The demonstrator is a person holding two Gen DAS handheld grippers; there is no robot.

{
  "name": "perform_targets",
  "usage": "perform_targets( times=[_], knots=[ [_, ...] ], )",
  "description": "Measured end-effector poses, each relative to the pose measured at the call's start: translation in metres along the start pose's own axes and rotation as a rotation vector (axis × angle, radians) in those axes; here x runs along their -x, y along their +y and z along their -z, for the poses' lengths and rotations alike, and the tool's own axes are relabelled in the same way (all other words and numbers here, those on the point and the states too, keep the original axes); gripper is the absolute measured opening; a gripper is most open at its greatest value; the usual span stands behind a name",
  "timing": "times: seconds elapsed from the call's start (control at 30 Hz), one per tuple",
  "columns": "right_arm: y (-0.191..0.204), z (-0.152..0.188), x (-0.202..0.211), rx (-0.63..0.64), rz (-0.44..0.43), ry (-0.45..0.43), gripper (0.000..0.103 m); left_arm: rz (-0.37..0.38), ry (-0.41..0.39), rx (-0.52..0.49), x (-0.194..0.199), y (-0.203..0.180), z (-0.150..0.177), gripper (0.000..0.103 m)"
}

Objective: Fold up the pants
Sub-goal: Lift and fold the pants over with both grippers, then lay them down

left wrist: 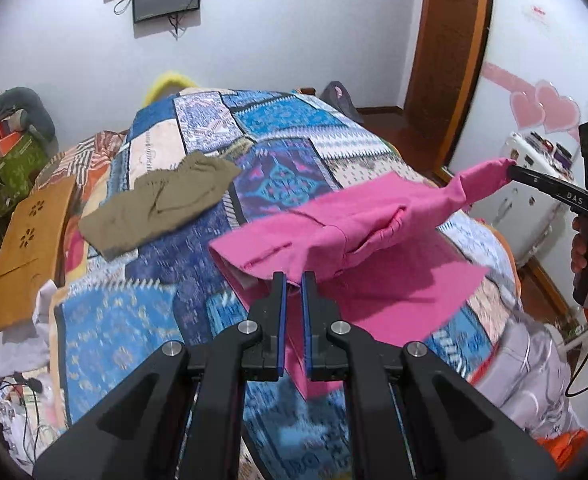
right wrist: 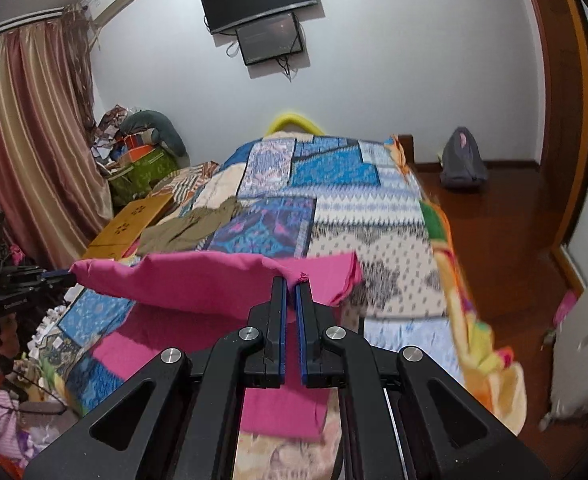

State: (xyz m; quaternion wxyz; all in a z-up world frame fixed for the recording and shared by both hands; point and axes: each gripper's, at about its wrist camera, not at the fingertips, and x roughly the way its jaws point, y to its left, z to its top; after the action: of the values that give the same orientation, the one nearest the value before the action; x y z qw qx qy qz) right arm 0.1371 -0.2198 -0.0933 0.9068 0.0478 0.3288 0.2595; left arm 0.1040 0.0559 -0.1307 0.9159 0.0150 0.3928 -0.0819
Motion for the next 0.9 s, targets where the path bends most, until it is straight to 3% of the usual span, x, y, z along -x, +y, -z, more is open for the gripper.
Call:
perform_targets(
  times=[0.3,0.6,0.77,0.9],
  knots=[
    [-0.004,0.045,0.002,-0.041,0.025,0.065,0.004,0.014,0.049,-0.01,-0.005,-0.02,0.036,0.006],
    [-0.017,0.079,-0.001,-0.078,0.086,0.17,0.004,0.003,0.116,0.03,-0.015,-0.012,0.061,0.006],
    [-0.026,0.084,0.002,-0.083,0.15,0.207,0.004,-0.045,0.114,0.022,-0.009,-0.005,0.064,0.006],
    [-0.024,0.074,0.013,-0.074,0.171,0.177,0.005,-0.069,0.071,0.044,0.004,0.004,0.051,0.006]
  ],
)
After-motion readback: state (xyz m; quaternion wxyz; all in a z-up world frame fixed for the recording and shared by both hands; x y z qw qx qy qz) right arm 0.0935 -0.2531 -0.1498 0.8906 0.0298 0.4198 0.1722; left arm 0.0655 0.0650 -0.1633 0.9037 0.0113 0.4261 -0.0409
